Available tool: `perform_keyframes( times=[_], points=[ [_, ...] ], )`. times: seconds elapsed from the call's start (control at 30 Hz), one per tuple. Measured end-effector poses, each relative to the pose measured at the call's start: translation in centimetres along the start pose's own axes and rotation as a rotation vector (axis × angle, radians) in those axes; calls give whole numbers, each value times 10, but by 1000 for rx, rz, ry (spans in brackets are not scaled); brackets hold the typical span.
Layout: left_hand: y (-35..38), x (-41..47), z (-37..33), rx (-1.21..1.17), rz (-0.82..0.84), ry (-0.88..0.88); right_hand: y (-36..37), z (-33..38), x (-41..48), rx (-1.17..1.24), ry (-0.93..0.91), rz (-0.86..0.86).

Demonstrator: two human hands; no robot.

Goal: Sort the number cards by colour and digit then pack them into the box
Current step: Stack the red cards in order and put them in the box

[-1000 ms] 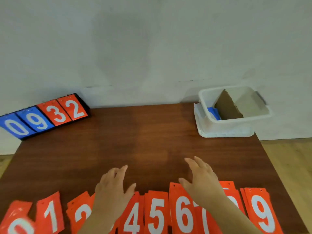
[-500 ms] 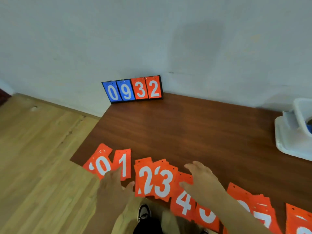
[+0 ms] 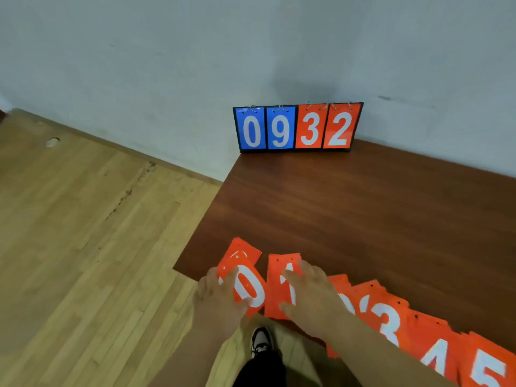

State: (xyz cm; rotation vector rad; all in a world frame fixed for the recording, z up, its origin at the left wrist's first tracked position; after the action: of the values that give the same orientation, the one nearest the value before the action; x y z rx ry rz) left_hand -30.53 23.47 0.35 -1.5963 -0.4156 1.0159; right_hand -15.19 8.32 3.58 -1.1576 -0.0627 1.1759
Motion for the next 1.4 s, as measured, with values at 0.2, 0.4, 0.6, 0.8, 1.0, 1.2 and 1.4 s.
perform_keyframes(
  times=[0.2, 0.4, 0.6, 0.8, 1.0, 1.2, 1.4],
  points=[
    [15, 31, 18, 101, -18, 142, 38, 40, 42, -169, -83, 51],
    [10, 50, 40, 76, -42, 140, 55, 57, 71, -234, -99, 60],
    [10, 52, 46, 41, -44, 127, 56, 71, 95, -148, -30, 17],
    [5, 51, 46, 34, -6, 164, 41, 78, 98, 47, 161, -143],
    [-8, 49, 46, -258, -38, 123, 42, 78, 103, 213, 277, -172],
    [-8, 62, 61, -606, 98, -141, 45, 74, 103, 388, 329, -195],
    [-6, 68, 59, -675, 72, -173, 34, 72, 94, 488, 354, -349]
  ],
)
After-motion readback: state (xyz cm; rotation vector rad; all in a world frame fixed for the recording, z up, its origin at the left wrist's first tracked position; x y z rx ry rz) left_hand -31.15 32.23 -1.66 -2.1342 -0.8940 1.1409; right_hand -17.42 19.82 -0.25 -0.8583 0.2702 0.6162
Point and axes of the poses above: each hand's wrist, its own x-axis towards the middle knuckle, its own y-axis out of the palm, z = x × y, the point moved 10 cm from there along x, towards the middle knuckle, and after that the axes turned 12 degrees about x, right-handed, at the moved point
